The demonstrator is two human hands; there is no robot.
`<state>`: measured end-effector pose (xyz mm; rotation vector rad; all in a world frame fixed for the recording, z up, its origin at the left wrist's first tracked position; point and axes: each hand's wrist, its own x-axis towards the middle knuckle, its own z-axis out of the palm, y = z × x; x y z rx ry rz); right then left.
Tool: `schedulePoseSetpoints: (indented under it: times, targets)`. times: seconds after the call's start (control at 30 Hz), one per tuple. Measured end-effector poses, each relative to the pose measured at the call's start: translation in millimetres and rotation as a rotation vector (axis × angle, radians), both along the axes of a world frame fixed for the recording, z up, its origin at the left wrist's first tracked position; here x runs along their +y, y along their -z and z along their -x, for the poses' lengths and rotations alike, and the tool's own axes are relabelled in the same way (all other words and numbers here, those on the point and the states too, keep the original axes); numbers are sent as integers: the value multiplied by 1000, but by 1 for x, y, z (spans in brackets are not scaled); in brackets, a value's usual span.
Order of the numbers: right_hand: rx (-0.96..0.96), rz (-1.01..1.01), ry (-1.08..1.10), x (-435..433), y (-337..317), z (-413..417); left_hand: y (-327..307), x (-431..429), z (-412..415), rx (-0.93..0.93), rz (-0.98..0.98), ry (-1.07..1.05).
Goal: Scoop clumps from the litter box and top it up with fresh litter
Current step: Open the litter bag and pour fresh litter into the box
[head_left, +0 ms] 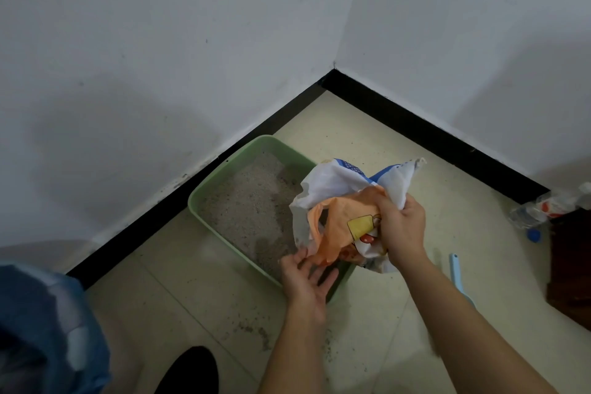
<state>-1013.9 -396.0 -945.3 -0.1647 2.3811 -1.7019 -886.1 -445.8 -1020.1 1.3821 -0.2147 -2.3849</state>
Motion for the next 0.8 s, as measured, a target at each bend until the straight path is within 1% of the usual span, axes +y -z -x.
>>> schedulePoseSetpoints:
  times: [0.03,0.07,0.13,0.27,0.33,0.4,0.47,0.57,0.7,0.77,0.8]
  targets:
    - [28,-11,-5,-1,-1,1,2,-3,0,16,-15,11]
    - [59,-42,-25,-1,-1,3,3,-4,1,-1,21,48]
    - [131,-139,-85,-1,0,7,6,-4,2,-86,100,81]
    - [247,-206,-86,-1,-2,11,11,-13,4,-212,178,26]
    - [292,-276,-124,-1,-1,12,9,-20,3,-240,213,-25]
    - [329,-342,-119,2,3,13,9,-24,4,-248,228,-30]
    - [367,-336,-85,3,1,12,4,-27,8,-235,243,-10]
    - [416,-360,-147,4,-4,10,6,-31,12,-260,218,14]
    - [371,-347,-171,9,-12,17,5,-47,14,-209,11,49]
    - [371,-364,-192,15,-12,18,2,-56,14,-179,-31,146]
    - [373,-375,-199,19,-12,17,3,-58,15,-194,-25,217]
